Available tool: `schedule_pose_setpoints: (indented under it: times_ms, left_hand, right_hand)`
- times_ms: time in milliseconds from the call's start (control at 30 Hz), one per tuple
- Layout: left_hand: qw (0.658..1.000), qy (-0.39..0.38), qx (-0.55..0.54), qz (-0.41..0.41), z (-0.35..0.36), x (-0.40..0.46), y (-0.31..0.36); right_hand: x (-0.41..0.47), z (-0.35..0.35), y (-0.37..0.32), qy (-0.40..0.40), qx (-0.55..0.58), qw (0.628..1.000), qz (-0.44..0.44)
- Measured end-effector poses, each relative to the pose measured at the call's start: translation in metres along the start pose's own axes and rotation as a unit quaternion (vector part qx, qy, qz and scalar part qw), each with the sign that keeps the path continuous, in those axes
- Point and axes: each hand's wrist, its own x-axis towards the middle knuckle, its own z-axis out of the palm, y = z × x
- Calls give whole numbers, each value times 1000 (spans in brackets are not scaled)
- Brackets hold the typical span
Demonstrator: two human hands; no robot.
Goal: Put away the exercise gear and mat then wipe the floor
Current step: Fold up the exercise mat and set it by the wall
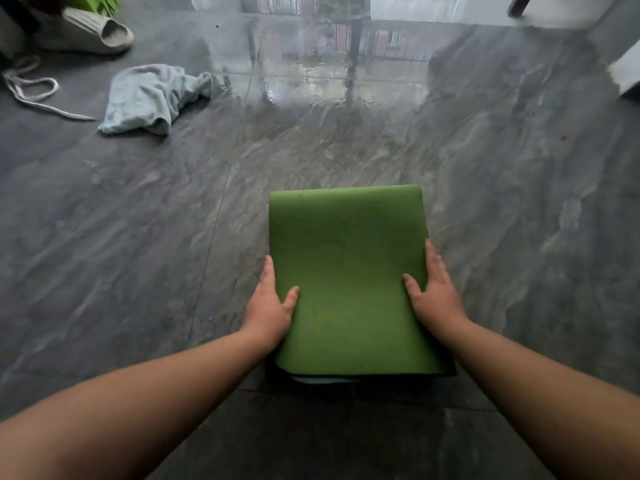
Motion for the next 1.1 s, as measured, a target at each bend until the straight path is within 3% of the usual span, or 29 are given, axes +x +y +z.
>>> schedule_pose_setpoints:
  times_ms: [267,500,700,900,1100]
  left_hand:
    - [997,-10,-36,-69,-9,9,8]
    - [995,-47,-41,-78,-3,9,9]
    - [997,-26,-40,-60,-5,-24,16]
    - [999,-12,-31,-12,-70,-82,68]
    - [1000,-7,-22,13,-182,-173,187]
  right_hand:
    - [4,-5,-6,-30,3,997,71]
    - [17,-12,15,-59,141,987,39]
    - [-2,-21,24,-53,151,986,33]
    - [-81,-74,-12,-32,216,975,47]
    - [-170,-195,-104,-18,252,967,38]
